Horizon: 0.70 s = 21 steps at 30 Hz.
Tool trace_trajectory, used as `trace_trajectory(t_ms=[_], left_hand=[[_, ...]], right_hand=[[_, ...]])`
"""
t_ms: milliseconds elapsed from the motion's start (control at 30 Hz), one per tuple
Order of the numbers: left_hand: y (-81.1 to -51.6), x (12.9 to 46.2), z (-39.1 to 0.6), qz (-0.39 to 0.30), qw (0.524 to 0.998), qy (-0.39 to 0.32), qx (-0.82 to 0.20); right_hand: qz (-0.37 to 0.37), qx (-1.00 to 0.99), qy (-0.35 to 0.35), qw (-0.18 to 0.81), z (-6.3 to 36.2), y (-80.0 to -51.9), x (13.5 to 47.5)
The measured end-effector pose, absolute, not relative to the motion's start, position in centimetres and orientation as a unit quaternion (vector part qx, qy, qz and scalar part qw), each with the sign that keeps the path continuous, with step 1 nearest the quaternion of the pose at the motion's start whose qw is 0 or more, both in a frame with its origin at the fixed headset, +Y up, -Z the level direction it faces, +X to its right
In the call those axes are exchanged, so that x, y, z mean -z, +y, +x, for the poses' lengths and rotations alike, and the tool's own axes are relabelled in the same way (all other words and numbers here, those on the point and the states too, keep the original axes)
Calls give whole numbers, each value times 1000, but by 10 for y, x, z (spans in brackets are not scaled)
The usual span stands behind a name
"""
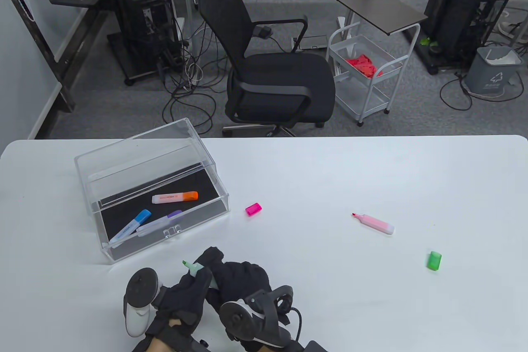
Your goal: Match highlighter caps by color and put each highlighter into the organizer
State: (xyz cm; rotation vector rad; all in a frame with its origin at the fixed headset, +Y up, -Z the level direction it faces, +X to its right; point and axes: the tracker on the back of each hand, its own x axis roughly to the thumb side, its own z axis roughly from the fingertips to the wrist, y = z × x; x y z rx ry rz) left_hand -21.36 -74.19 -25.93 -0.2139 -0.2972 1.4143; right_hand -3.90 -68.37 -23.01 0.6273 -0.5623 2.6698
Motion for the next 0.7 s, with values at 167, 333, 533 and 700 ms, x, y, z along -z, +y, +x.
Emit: trace_trajectory(t_ms=[167, 333, 533, 700], left_hand=[[-738, 261, -223, -63, 751, -116, -647], [-736, 260, -239, -7, 783, -48, -620], [-734, 259, -247, 31, 824, 13, -566], [-732, 259, -248, 32, 859, 17, -510]], right_hand=[[211, -946, -183, 164, -34, -684, 234], [181, -956, -174, 151, -15, -682, 247], [129, -973, -155, 111, 19, -674, 271], [63, -983, -152, 83, 61, -665, 298]])
